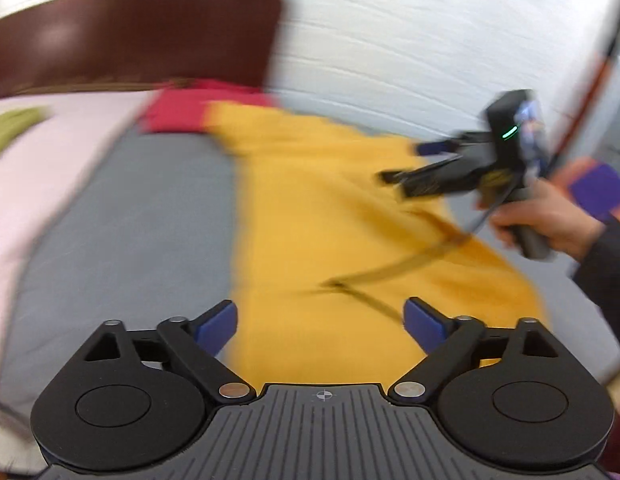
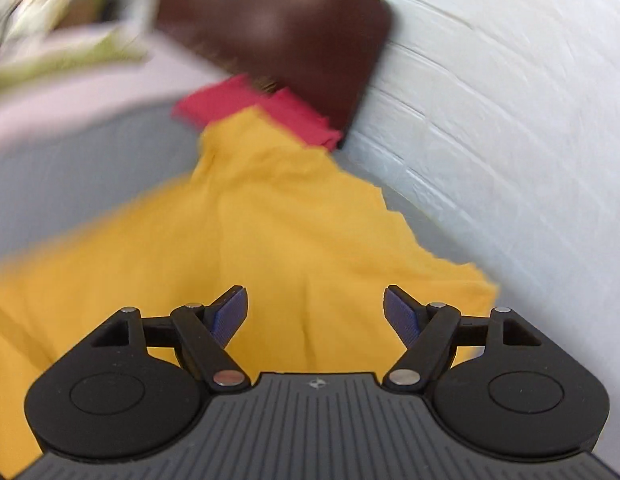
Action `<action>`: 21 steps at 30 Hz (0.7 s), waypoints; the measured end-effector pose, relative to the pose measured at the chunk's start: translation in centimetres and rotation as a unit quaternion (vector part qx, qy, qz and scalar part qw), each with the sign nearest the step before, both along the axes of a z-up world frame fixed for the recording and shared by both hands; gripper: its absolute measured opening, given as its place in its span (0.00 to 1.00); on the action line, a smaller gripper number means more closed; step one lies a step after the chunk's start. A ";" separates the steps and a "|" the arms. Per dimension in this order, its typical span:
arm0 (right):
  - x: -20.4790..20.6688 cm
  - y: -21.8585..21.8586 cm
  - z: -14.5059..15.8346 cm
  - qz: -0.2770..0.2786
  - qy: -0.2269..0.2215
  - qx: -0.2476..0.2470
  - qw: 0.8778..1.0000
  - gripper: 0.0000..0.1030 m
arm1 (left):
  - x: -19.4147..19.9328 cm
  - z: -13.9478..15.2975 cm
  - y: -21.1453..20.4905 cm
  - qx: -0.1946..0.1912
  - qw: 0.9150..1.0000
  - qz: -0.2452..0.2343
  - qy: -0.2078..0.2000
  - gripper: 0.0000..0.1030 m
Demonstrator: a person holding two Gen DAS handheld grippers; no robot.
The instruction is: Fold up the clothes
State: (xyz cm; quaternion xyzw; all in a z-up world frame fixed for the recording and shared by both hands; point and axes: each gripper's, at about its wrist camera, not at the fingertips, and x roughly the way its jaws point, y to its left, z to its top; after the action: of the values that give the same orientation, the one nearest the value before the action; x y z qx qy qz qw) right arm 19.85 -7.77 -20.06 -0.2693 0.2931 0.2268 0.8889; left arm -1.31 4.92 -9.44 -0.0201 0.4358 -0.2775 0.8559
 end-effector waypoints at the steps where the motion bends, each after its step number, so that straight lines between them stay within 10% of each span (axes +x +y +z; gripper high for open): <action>1: -0.8 -1.4 -0.2 0.019 -0.004 -0.024 1.000 0.77 | -0.4 0.5 -0.8 -0.002 1.000 -0.015 -0.006 0.96; 9: -2.9 -4.9 -2.3 0.133 -0.025 -0.140 0.981 0.71 | -3.5 0.6 -10.3 0.023 0.988 -0.152 -0.013 0.96; 17: -0.1 -1.9 -6.7 0.185 -0.053 -0.273 0.943 0.54 | -2.9 -4.2 -16.2 0.107 0.986 -0.123 0.025 0.89; 21: 1.2 -1.5 -6.1 0.194 -0.051 -0.249 0.947 0.16 | -2.5 -4.4 -17.0 0.102 0.988 -0.116 0.027 0.68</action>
State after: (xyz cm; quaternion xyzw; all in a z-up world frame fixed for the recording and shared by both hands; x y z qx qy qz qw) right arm 21.00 -9.24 -26.15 -0.5453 0.2363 0.3008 0.7459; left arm -3.83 -12.06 -13.81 0.1107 0.4846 -0.3286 0.8031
